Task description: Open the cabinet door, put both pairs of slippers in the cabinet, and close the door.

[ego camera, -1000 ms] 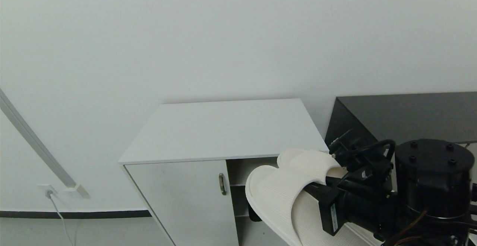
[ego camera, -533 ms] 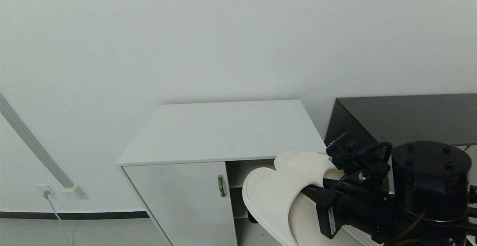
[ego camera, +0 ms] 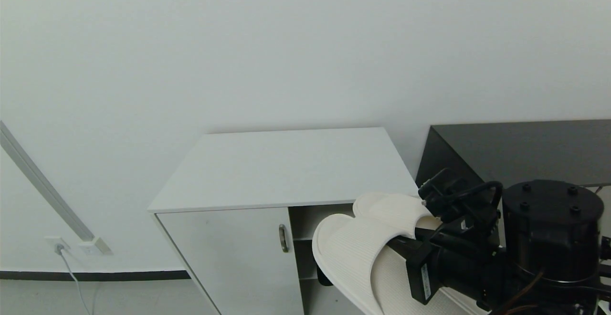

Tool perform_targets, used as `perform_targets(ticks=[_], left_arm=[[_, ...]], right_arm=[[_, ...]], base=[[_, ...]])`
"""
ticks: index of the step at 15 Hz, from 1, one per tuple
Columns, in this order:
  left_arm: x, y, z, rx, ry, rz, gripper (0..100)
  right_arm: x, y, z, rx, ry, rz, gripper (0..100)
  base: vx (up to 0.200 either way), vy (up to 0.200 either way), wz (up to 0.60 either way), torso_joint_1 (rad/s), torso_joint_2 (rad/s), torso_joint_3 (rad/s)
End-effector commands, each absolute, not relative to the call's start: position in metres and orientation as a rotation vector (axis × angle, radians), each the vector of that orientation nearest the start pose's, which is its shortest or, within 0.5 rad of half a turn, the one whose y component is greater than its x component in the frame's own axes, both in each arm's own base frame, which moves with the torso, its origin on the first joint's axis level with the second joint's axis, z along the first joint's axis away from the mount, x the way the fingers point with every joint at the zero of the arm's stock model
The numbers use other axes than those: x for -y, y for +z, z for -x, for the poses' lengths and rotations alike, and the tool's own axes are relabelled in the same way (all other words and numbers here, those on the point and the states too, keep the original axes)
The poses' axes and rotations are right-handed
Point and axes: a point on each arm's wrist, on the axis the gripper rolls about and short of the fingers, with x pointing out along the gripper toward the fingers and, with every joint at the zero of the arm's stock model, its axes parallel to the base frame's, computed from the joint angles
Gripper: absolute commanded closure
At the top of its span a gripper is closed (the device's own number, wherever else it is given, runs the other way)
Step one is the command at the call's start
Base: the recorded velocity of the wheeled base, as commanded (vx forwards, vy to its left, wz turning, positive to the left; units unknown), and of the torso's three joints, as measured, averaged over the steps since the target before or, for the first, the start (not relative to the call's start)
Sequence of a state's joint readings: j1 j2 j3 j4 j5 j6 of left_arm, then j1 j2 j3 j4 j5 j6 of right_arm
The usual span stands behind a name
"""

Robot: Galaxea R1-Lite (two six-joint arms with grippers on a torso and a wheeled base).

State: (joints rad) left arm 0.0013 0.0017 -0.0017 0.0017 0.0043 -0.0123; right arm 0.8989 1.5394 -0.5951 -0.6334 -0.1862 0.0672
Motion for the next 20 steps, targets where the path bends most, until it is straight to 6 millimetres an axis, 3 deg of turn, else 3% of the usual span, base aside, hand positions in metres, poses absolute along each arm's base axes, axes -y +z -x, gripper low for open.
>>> perform_targets(ticks=[1, 20], left_arm=[[-0.0001, 0.0758, 0.0228, -0.001, 0.006, 0.012, 100], [-0.0001, 0.0758, 0.0228, -0.001, 0.006, 0.014, 100]], right_arm=[[-0.1936, 0.1696, -0.1593, -0.301, 0.697, 0.105, 100], [-0.1941, 0.1685, -0.1565, -0.288, 0.702, 0.112, 100]], base=[[0.000, 0.000, 0.00, 0.000, 0.00, 0.000], [0.000, 0.000, 0.03, 0.000, 0.00, 0.000]])
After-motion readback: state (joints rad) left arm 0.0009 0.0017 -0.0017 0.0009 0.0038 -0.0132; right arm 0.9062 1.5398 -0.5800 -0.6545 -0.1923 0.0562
